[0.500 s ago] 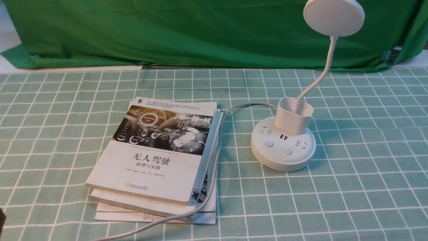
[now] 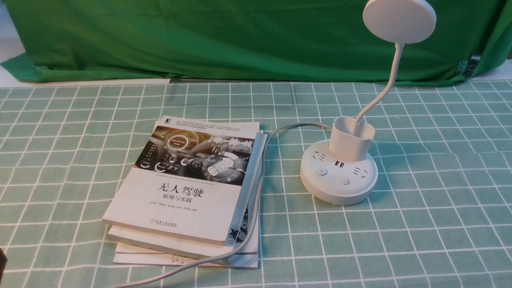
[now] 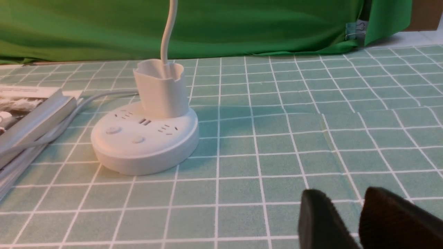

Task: Turn on the table lamp.
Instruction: 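Press the button on the base of the white desk lamp with the right gripper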

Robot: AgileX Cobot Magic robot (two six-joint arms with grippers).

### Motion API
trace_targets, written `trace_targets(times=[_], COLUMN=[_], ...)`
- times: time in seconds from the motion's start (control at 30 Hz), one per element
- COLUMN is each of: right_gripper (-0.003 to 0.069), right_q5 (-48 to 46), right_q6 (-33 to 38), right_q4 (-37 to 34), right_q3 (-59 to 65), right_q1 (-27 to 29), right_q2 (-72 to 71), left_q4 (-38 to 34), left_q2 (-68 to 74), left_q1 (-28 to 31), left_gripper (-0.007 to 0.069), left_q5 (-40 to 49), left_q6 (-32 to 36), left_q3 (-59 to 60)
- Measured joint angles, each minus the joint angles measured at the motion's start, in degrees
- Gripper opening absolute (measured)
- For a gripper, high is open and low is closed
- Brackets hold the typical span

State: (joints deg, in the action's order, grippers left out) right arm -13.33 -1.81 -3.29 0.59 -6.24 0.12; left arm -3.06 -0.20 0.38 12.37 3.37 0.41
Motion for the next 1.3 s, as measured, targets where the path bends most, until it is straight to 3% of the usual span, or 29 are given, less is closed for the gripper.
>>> trace_targets(times=[1.1, 1.23, 1.3], right_gripper=[0.0241, 0.0241, 0.0241], right_q5=[1.72, 7.57, 9.44], right_q6=[-0.35, -11.7, -23.84], right_q4=[0.0, 0.0, 0.0], right_q3=[0.0, 0.0, 0.0], right_q1=[0.0, 0.0, 0.0], right_q2=[0.0, 0.0, 0.0], left_q4=[0.0, 0.0, 0.0], left_q2=[0.0, 0.0, 0.0], left_q1=[0.0, 0.0, 0.0], left_gripper=[0.0021, 0.0021, 0.0021], left_q5=[0.0, 0.0, 0.0], left_q6=[0.0, 0.0, 0.0], left_q3=[0.0, 0.0, 0.0])
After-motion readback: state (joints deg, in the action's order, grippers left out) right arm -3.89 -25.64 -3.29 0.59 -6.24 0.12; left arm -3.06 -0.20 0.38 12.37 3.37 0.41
